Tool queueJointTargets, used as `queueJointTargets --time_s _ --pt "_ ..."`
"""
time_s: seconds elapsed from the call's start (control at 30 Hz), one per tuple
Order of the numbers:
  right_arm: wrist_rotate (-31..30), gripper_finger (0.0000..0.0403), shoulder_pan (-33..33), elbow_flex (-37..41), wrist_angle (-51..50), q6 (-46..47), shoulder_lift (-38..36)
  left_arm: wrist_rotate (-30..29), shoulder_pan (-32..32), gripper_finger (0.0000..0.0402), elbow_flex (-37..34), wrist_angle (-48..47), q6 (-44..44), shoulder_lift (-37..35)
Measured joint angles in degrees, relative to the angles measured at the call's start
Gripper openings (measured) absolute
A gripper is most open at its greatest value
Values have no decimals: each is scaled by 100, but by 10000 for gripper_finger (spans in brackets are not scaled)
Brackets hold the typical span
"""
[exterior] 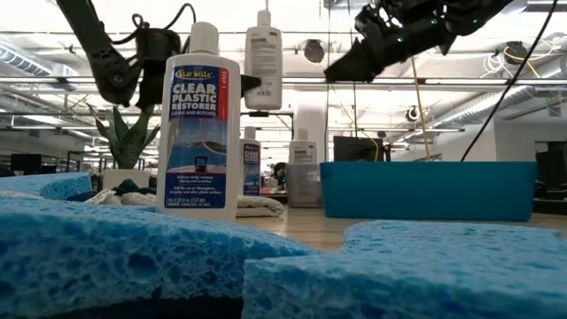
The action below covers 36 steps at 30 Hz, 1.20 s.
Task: Pick & Place Kitchen Items
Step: Put the white clear plastic restorer into the left black bin
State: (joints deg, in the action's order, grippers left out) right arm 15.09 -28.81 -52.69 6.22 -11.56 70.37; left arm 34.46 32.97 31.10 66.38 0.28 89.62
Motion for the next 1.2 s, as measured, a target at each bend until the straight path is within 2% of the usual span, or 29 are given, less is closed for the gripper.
queueJointTargets --time_s 0.13,0.37,0.47,0.73,0.93,1.1,1.2 --pt "2 187 -14 481 547 -7 19 -39 -17 79 -162 130 -77 0" --pt "5 187 39 1694 3073 207 61 -360 -247 81 -202 105 -46 2" --pt "5 187 39 2053 3841 404 56 -401 -330 79 -202 101 -42 100" --pt "-2 187 39 2127 4245 635 59 -715 -502 80 -78 84 -43 515" --pt "-12 192 44 2127 4716 1007 79 -704 -698 79 179 74 101 845" --pt "-10 230 226 2113 5454 1138 356 -706 -750 78 397 75 243 1072" --pt "2 259 318 1793 5355 1165 609 -701 -715 77 448 46 243 1158"
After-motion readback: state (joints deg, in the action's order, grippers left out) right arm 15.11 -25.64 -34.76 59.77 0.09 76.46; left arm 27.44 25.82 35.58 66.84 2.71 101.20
